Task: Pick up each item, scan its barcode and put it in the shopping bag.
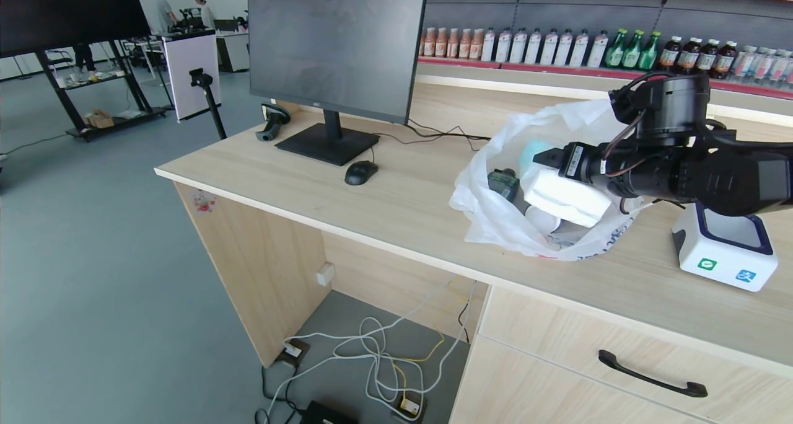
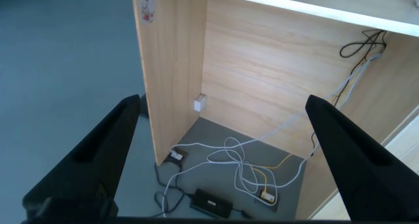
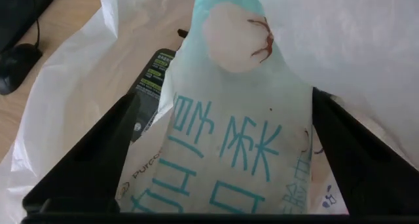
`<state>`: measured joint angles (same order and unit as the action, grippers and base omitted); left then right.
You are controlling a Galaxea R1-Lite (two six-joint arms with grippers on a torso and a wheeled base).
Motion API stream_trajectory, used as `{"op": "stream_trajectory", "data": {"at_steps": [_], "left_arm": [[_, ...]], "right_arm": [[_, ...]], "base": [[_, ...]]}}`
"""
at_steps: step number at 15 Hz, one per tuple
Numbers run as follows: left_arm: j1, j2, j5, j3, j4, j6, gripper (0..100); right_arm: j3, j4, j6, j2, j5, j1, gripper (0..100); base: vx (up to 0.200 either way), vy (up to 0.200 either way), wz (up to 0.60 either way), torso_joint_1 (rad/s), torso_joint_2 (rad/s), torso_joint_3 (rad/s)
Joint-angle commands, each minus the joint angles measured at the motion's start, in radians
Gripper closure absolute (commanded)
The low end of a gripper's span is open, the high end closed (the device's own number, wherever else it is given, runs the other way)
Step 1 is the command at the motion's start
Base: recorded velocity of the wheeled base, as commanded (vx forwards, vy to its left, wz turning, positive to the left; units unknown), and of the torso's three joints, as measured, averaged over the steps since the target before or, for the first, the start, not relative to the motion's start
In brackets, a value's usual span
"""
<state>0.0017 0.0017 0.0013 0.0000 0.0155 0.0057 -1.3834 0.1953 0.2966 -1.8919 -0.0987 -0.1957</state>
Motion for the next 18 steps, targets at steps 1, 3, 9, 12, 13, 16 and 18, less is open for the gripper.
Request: {"op": "stream_trajectory", "data": {"at_steps": [1, 3, 9, 12, 13, 16, 18], "left_arm": [[0.001, 0.0, 0.0, 0.0, 0.0, 0.0, 0], [0.0, 0.0, 0.0, 0.0, 0.0, 0.0, 0], [0.0, 0.0, 0.0, 0.0, 0.0, 0.0, 0], [0.0, 0.0, 0.0, 0.0, 0.0, 0.0, 0], [0.0, 0.0, 0.0, 0.0, 0.0, 0.0, 0], [0.0, 0.0, 0.0, 0.0, 0.0, -0.001, 0], [0.0, 0.0, 0.0, 0.0, 0.0, -0.003, 0]], "right_arm": [[-0.02, 0.029, -0.001, 0.008, -0.001, -0.001, 0], [-0.055, 0.033, -0.005, 0.033, 0.001, -0.001, 0], [-0.069, 0.033, -0.011, 0.16, 0.001, -0.013, 0], [0.126, 0.072, -0.062, 0.326, -0.003, -0.082, 0], [0.262, 0.148, -0.079, 0.395, -0.003, -0.093, 0], [0.623, 0.363, -0.14, 0.574, 0.048, -0.093, 0], [0.761, 0.368, -0.192, 0.703, 0.117, -0.094, 0]], "base": [[0.0, 0.0, 0.0, 0.0, 0.0, 0.0], [0.0, 0.0, 0.0, 0.0, 0.0, 0.0], [0.0, 0.0, 0.0, 0.0, 0.0, 0.0], [0.0, 0.0, 0.0, 0.0, 0.0, 0.0], [0.0, 0.0, 0.0, 0.0, 0.0, 0.0], [0.0, 0.0, 0.0, 0.0, 0.0, 0.0], [0.0, 0.0, 0.0, 0.0, 0.0, 0.0]]}}
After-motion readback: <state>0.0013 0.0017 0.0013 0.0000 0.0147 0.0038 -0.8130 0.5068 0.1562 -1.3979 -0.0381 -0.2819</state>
